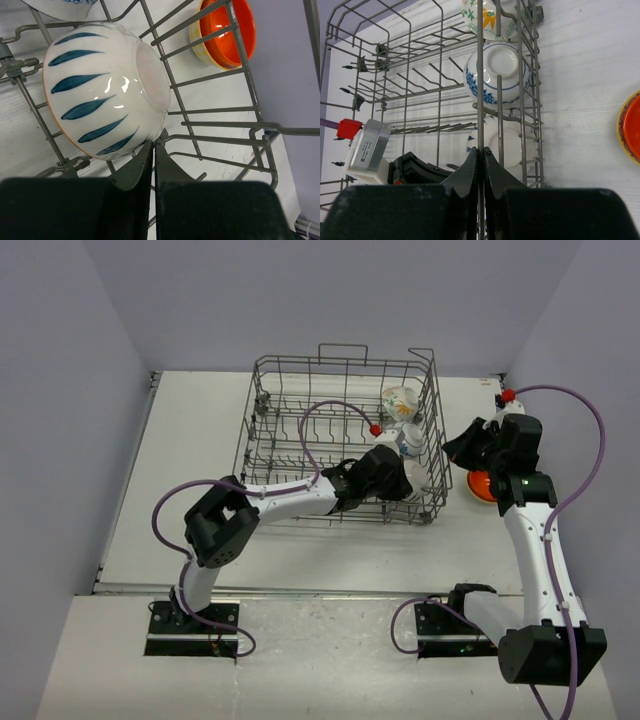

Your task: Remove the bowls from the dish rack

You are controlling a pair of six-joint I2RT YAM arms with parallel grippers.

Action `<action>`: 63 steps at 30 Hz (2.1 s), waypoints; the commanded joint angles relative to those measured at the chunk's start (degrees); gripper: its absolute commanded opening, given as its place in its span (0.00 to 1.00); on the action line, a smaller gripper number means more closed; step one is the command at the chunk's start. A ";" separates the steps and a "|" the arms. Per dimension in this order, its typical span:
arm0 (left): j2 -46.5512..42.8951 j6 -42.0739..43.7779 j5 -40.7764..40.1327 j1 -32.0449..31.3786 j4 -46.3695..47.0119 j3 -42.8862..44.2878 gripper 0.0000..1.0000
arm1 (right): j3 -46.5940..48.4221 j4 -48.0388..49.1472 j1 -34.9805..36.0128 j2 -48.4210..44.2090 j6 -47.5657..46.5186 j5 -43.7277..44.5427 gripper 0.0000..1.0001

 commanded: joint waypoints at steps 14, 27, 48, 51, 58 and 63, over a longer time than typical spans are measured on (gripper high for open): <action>0.34 1.71 -3.42 1.26 -2.98 3.61 0.11 | -2.69 -2.08 0.96 0.87 -1.02 -1.14 0.00; -11.44 5.92 -7.72 1.26 -4.29 -0.62 0.48 | -1.90 -2.16 1.05 1.66 -0.94 -0.97 0.00; -3.80 11.73 25.14 16.46 -11.16 7.39 0.62 | -1.90 -1.99 1.22 2.28 -1.38 -0.62 0.00; -2.92 10.94 28.39 16.55 -9.93 6.24 0.63 | -2.07 -1.72 1.31 2.28 -1.29 -0.62 0.00; -2.22 9.62 29.54 16.29 -7.73 4.13 0.63 | -2.42 -1.37 1.49 2.45 -0.94 -0.88 0.00; -0.11 9.18 28.92 16.38 -7.72 4.92 0.63 | -2.51 -1.28 1.66 2.19 -0.67 -0.97 0.00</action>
